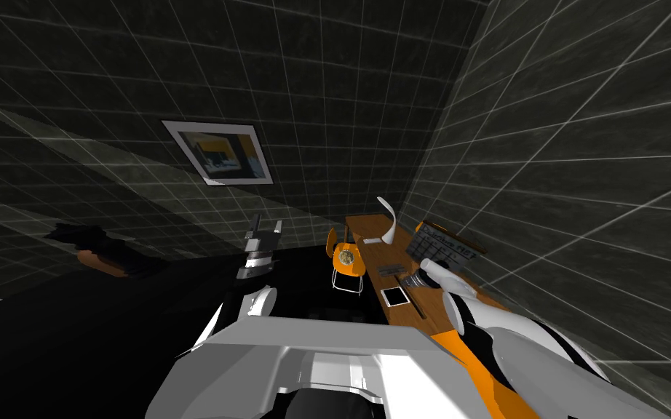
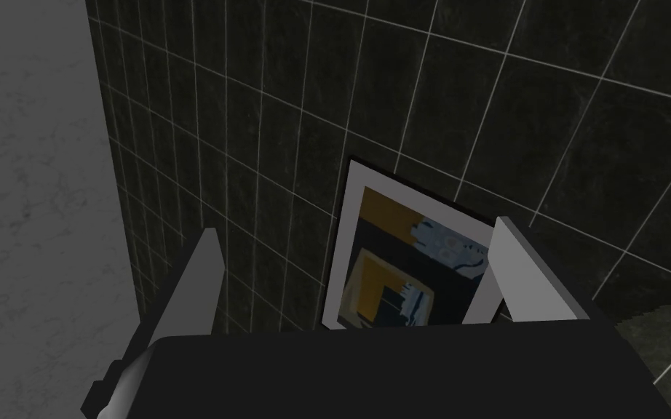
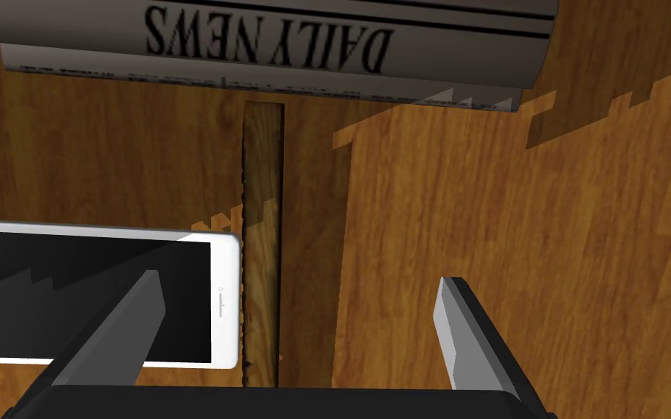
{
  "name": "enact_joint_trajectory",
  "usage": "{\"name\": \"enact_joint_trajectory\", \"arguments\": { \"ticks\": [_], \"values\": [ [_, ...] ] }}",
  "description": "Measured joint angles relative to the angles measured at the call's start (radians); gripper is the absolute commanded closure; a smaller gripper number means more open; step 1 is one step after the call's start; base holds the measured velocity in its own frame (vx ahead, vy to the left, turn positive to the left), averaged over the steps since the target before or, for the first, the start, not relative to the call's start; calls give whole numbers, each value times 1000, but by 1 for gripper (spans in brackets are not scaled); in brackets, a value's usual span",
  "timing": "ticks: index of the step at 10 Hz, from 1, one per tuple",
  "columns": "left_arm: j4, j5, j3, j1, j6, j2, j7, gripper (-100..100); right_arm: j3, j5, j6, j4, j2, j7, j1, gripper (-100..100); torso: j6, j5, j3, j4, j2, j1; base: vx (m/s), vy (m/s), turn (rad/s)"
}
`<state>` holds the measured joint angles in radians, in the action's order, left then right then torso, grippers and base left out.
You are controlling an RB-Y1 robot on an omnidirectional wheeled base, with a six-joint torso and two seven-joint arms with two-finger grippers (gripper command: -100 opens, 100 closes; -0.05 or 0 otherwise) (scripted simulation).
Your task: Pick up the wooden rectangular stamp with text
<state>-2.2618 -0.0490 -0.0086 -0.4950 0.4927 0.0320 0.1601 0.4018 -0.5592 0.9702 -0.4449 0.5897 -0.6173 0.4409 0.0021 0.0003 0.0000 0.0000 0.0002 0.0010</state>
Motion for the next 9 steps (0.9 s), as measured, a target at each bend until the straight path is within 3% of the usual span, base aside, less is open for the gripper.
{"name": "enact_joint_trajectory", "arguments": {
  "ticks": [2, 3, 4, 6, 9],
  "values": [
    [0, 0, 0, 0, 0, 0, 0, 0, -1, -1, -23, 38, 6, 15, 28, -100, 0, 0, 0, 0, 0, 0, 0, 0, 0],
    [0, 0, 0, 0, 0, 0, 0, 0, 0, -4, -48, 118, 15, 34, 60, -100, 0, 0, 0, 0, 0, 0, 0, 0, 0],
    [0, 0, 0, 0, 0, 0, 0, 0, -1, -1, -41, 123, 5, 26, 35, -100, 0, 0, 0, 0, 0, 0, -1, 1, -11],
    [0, 0, 0, 0, 0, 0, 0, 0, 6, -15, -119, 375, 45, 93, 145, -100, 0, 0, 0, 0, 0, 0, 2, 0, 6],
    [0, 0, 0, 0, 0, 0, 0, 0, 4, -13, -117, 323, 43, 95, 137, -100, 0, 0, 0, 0, -1, 0, 23, -4, 55]
  ]
}}
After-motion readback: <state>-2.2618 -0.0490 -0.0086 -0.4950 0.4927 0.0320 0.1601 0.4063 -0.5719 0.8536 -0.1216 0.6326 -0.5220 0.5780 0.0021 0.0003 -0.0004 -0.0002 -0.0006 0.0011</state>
